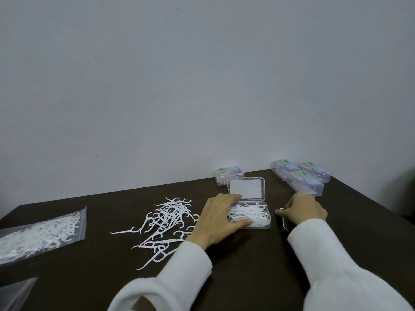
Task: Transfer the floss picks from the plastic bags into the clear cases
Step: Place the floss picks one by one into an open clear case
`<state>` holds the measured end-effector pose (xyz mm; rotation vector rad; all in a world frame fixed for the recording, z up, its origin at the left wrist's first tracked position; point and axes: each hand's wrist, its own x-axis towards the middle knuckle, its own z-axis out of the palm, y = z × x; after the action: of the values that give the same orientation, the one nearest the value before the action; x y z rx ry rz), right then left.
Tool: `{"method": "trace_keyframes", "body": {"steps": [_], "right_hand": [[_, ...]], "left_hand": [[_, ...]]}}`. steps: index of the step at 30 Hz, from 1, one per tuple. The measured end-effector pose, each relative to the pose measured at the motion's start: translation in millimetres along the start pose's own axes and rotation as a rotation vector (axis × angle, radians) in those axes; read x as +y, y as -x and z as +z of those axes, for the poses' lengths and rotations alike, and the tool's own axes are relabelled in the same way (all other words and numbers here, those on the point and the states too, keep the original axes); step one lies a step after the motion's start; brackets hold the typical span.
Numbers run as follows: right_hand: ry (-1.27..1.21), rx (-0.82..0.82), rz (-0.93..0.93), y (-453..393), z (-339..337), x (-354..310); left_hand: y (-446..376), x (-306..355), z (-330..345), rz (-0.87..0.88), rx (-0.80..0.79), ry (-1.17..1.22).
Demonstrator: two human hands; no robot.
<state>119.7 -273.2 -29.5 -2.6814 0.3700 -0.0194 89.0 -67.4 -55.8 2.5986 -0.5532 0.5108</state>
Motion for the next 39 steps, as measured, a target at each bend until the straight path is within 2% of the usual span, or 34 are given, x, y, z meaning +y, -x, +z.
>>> {"method": "trace_keyframes", "body": {"steps": [4,10,14,19,21,26,31,35,39], "right_hand": [[0.012,0.013,-0.073,-1,7,-6],[0.204,0.016,-0.268,1,18,-11],[0.091,0.013,-0.352,6,15,-12],[-0.228,0.305,-0.391,12,14,-14],[-0.368,0.359,-0.460,13,16,-17],[-0.449,0.183,-0.695,16,28,-28],[-0.398,0.001,-0.762,14,33,-31],[-0.273,0.058,-0.725,14,33,-26],[-0.282,0.118,-0.730,17,26,-25]], "left_hand": [[0,-6,-4,-0.043,0.005,0.055],[6,-20,-6,-0.141,0.066,0.200],[7,-26,-7,-0.180,0.166,0.239],[6,-25,-8,-0.195,0.202,0.286],[6,-23,-8,-0.189,0.207,0.312],[5,-21,-6,-0.151,0.221,0.362],[4,-20,-5,-0.122,0.215,0.302],[7,-23,-3,-0.112,0.192,0.155],[8,-25,1,-0.123,0.120,0.195]]}}
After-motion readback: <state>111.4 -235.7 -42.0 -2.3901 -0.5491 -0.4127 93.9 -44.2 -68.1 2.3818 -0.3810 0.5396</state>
